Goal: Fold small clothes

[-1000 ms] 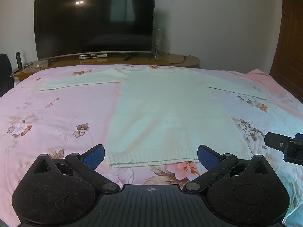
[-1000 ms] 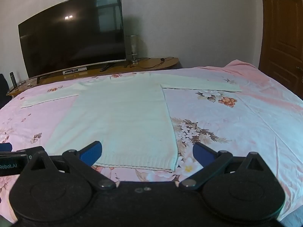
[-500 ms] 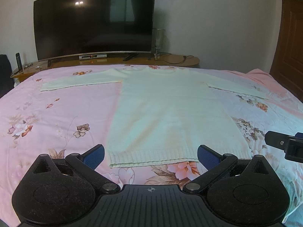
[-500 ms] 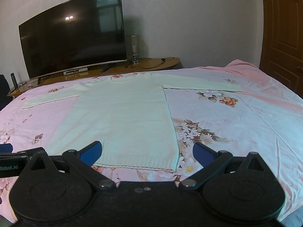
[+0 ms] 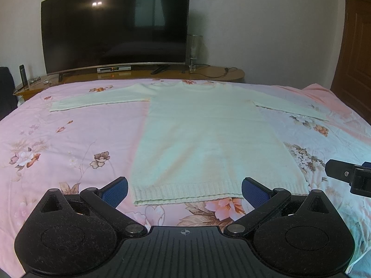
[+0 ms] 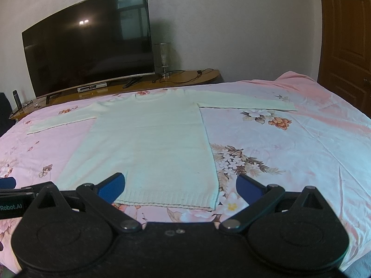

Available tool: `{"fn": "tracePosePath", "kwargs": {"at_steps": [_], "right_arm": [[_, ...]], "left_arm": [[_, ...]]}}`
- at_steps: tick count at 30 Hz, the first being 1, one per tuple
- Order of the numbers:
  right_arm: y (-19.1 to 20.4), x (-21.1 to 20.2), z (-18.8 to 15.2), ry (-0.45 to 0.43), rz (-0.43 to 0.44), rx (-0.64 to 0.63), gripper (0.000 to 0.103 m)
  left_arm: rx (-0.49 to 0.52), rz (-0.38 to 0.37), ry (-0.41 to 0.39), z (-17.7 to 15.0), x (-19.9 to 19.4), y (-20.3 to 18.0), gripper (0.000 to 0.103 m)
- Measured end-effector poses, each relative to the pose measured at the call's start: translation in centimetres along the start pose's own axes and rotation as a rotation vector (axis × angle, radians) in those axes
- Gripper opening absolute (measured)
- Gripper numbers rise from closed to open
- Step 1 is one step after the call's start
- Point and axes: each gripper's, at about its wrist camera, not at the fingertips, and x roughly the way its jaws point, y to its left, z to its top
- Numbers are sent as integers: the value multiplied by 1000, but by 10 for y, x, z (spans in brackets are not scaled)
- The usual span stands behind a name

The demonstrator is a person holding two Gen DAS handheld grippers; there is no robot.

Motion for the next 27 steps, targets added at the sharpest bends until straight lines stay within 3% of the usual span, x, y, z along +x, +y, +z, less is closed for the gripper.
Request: {"fn": "tracePosePath", "kwargs": {"at_steps": [27], "right_arm": [[3,-2,-1,-4,3,0,103]], "left_arm": [[4,5,-2,0,1,0,103]]}}
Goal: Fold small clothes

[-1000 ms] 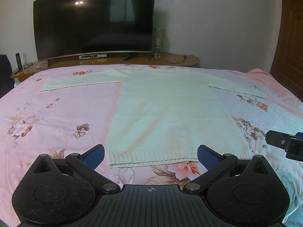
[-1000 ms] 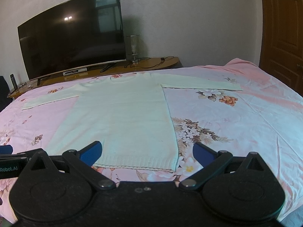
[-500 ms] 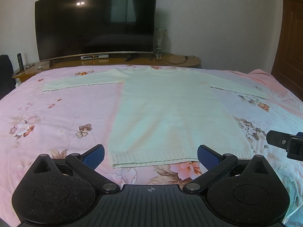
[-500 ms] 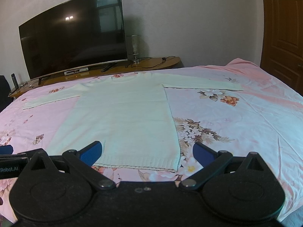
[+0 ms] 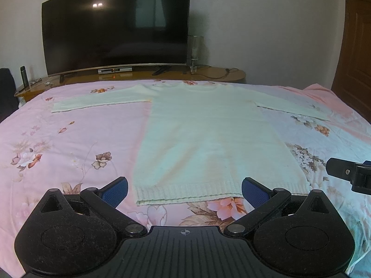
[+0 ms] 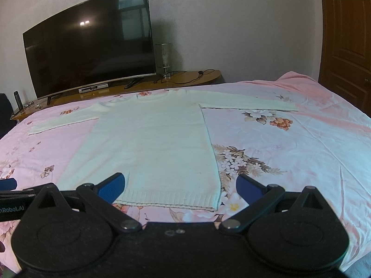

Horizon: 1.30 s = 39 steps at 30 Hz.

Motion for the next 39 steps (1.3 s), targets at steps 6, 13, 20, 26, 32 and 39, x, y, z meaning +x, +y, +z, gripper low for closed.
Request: {"fn": "tracePosePath", "kwargs": {"at_steps": [6,13,20,26,32,39], "right_arm": [[0,0,0,2,2,-1,103],[1,1,1,3,7,-3,103],[3,2,2,6,7,-5,103],[2,4,2,11,9,-6,103],[0,7,1,15,10,-4,103],[-27,18,11,-9,-55,-1,103]], "left_arm": [[1,4,-2,0,-1,0,103],[2,7,1,0,0,1,103],[6,7,1,0,1,1,103],[6,8,5,0,2,1,103],[23,30,1,5,7,4,103],[69,-3,21,33,37,22,103]]}}
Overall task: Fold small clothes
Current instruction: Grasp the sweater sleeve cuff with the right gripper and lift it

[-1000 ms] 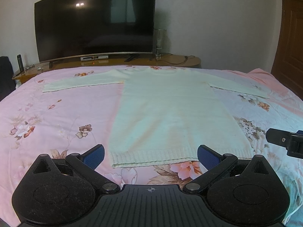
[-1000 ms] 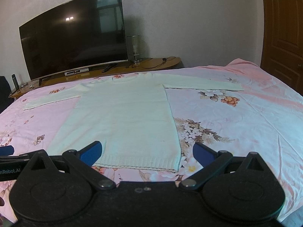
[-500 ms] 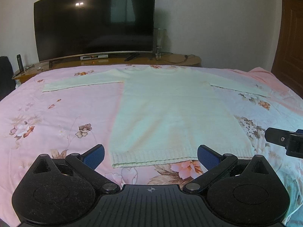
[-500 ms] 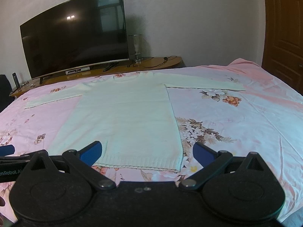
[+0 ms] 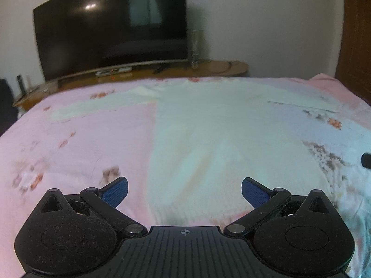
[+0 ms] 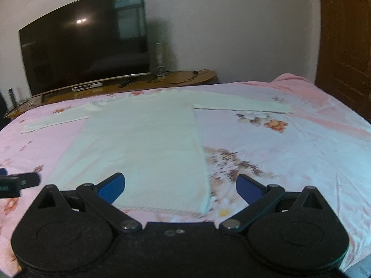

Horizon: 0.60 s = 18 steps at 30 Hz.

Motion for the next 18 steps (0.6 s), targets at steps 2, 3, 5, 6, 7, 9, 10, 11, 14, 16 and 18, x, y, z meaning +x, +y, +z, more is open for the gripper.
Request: {"fn": "tracePosePath", "kwargs": {"at_steps": [2,3,5,6,7,9,10,11,14,16,18], "right_arm": [[-14,6,9,-22,-41,11,103],[-19,8,12,-33,-56,17,103],[-35,17,23,-54,-77,38,103],[-43,23,29,-58,-71,55,103],[-53,31,36,-68,-66,79,103],[-72,48,48,-89,-86,134,103],[-82,58,54,-91,-94,161,103],[-92,69,59,-93,-97,188,103],[-123,108,79,-117,-187,217,102],[-145,133,90,-128,-204,254,102],[-175,167,104,-125,-186,321,101]], "left_arm": [[-40,-25,-32,11,6,9,103],[-50,-24,-56,18,9,11,103],[-21,-11,-55,33,24,12,103],[-9,0,-49,40,33,13,103],[-8,-5,-53,46,42,15,103],[-45,-60,-83,56,63,25,103],[-62,-54,-86,61,73,30,103],[-62,-27,-87,67,85,34,103],[-168,5,-117,83,113,58,103],[-208,57,-112,91,133,75,103],[-212,118,-89,98,157,88,103]]}}
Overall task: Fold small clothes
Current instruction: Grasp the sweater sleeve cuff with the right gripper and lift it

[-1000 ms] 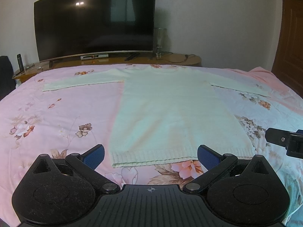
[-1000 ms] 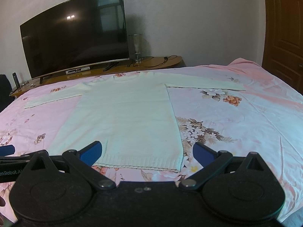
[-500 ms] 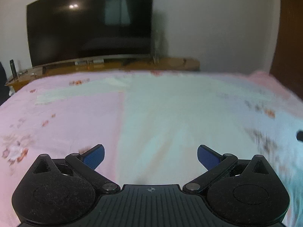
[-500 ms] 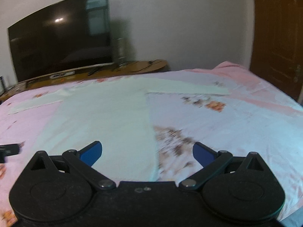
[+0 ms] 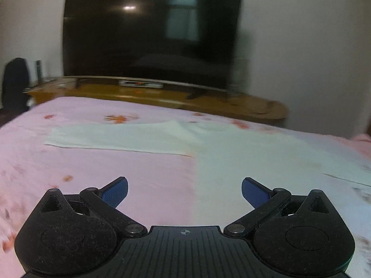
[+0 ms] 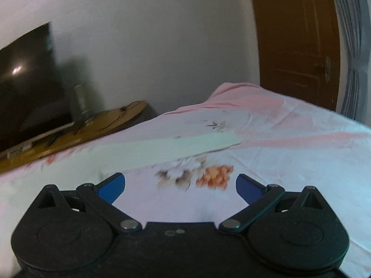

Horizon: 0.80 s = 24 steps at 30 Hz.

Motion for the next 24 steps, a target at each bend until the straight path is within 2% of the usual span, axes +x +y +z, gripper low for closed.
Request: {"fn": "tracePosePath", "kwargs": {"at_steps": [2,4,10,12,17,18,20,21,24], "right_arm": [[-14,35,12,5,-6,52,100],[-24,71,21,1,-19,83,100],[-49,158,26,11,-26,204,100],[-67,184,23,26,-7,317,99],[-110,225,-1,73,62,610,97],[-115,229,-4,60,76,632,92],[-119,235,-4,63,89,645,67],[-124,241,-5,85,102,670,47],[-132,250,-5,84,120,712,38]], "left_arm": [[-9,25,40,7,28,11,103],[-41,68,38,13,51,21,103],[-75,99,70,23,114,31,103],[-82,126,91,22,134,28,103],[-87,106,129,13,159,24,103],[-87,101,136,10,162,24,103],[-85,92,144,5,166,22,103],[-87,91,142,4,168,23,103],[-103,95,147,1,174,28,103]]}}
